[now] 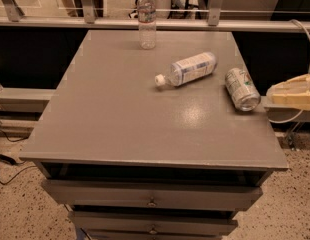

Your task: Move blue plastic bottle near 7up can

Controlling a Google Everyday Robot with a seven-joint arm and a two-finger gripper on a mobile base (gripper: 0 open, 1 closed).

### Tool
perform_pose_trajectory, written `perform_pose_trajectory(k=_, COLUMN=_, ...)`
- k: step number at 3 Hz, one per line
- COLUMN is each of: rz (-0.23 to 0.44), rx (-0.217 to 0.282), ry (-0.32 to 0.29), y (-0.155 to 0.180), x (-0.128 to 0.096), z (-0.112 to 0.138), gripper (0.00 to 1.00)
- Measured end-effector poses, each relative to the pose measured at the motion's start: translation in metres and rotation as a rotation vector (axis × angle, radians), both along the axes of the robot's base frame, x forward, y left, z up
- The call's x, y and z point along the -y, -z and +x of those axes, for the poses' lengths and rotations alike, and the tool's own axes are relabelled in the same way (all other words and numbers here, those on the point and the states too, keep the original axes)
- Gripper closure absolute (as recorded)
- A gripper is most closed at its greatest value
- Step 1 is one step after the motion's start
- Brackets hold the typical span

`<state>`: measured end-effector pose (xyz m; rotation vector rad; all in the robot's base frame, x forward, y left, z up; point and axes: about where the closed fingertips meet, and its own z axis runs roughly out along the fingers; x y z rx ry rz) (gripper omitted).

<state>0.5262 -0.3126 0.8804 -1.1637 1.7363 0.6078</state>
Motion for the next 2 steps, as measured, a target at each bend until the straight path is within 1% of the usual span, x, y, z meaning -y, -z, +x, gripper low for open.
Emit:
perform_pose_trajectory(k=1, rz=0.005, rx=0.000, ry=0.001, y=0.006, x=-0.003, z=0.008, gripper=1.00)
perform_pose_trajectory(k=2, rz=0.043, rx=0.005, ry=-0.031, y=0.024, x=-0.029, z=0.035, gripper=1.00)
